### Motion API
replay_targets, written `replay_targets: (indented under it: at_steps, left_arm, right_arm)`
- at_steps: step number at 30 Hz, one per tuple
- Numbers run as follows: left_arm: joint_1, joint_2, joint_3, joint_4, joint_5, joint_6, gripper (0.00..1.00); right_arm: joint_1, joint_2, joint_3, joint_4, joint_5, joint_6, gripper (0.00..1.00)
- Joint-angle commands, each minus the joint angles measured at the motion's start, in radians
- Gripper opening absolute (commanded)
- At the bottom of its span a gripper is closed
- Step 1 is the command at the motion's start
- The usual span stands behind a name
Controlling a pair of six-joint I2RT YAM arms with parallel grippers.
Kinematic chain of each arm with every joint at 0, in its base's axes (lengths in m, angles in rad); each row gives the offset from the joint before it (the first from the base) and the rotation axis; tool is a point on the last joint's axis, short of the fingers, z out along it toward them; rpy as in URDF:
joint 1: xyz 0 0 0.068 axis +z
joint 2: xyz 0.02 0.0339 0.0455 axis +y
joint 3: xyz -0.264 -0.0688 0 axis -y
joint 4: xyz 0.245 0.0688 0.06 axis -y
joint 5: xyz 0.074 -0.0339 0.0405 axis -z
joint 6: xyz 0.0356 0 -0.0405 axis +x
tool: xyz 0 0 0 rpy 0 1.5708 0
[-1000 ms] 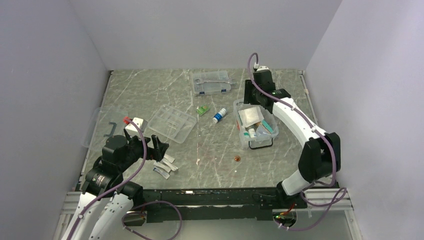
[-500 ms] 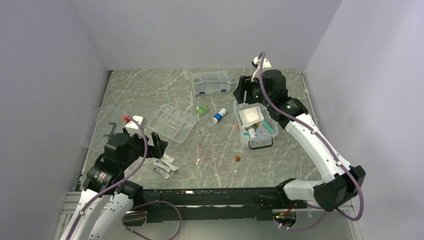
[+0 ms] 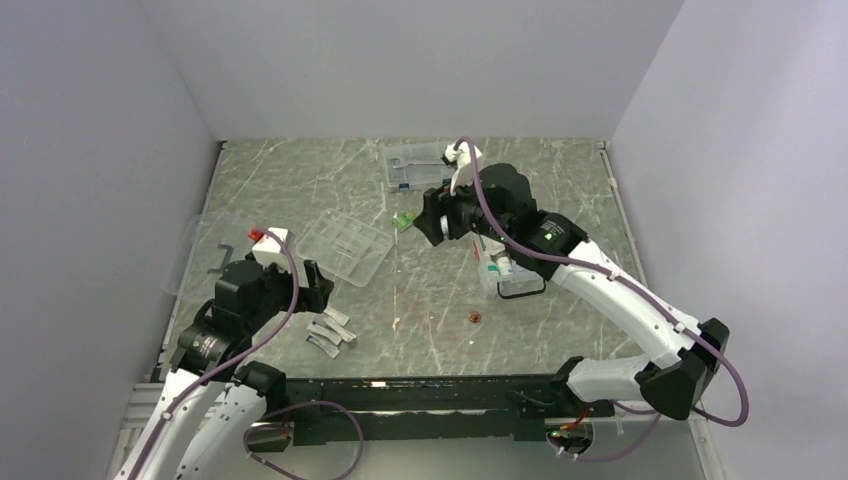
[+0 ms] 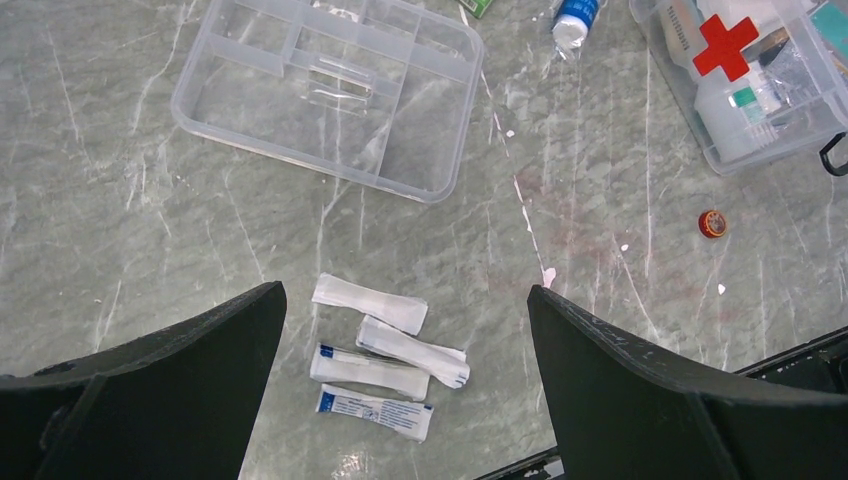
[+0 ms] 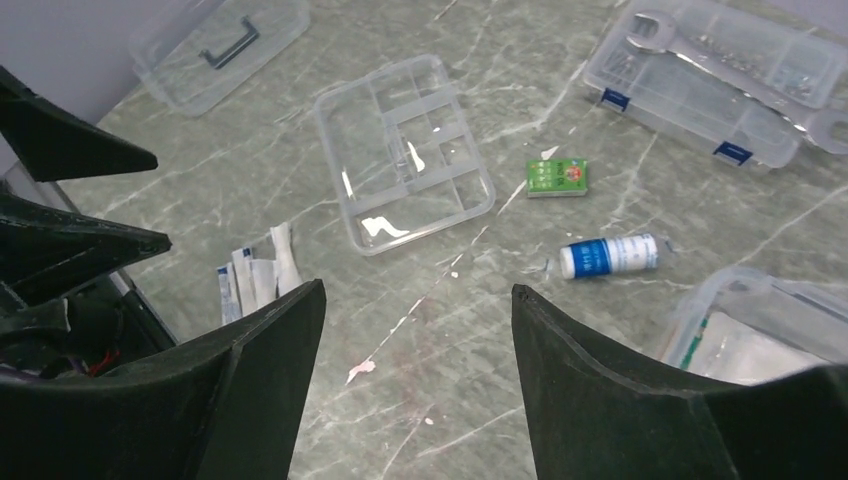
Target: Organize the medicine kit
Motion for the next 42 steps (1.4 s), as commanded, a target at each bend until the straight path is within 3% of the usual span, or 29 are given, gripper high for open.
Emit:
replay_targets:
  at_steps: [1,3,5,6,10,13,19,26,35,42]
  left_arm:
    - [0.004,0.023,0.041,0.003,-0.017,-0.006,0.99]
    - [0.004,0.034,0.043,0.000,-0.039,-0.007,0.99]
    - [0.004,0.042,0.043,-0.001,-0.043,-0.005,0.99]
    - [0.004,0.046,0.043,-0.002,-0.043,-0.004,0.99]
    - [0.004,0.055,0.043,-0.001,-0.036,-0.003,0.98]
    - [0.003,0.056,0.040,0.004,-0.029,-0.002,0.98]
    - [0.003,0.079,0.040,0.010,-0.014,0.000,0.99]
    - [0.003,0.113,0.045,0.007,-0.002,0.003,0.99]
    - [0.002,0.089,0.040,0.009,0.006,0.003,0.99]
    - [0.001,0.097,0.038,0.014,0.022,0.005,0.98]
  right_arm:
    - [0.009,0.046,0.001,0.059,0.000,0.006,0.74]
    - [0.008,0.072,0.001,0.070,0.030,0.023,0.83]
    - [0.007,0.115,0.012,0.073,0.068,0.048,0.99]
    - [0.008,0.133,0.020,0.075,0.087,0.063,1.00]
    - [-0.002,0.208,0.051,0.075,0.168,0.198,1.00]
    - [-0.012,0.274,0.124,0.007,0.190,0.189,1.00]
    - [-0.026,0.392,0.217,-0.039,0.121,0.220,1.00]
    - [-0.028,0.583,0.348,-0.160,0.205,0.392,0.90]
    - [-0.025,0.615,0.277,-0.102,0.330,0.638,0.83]
    - [-0.022,0.700,0.375,-0.253,0.484,0.805,0.82]
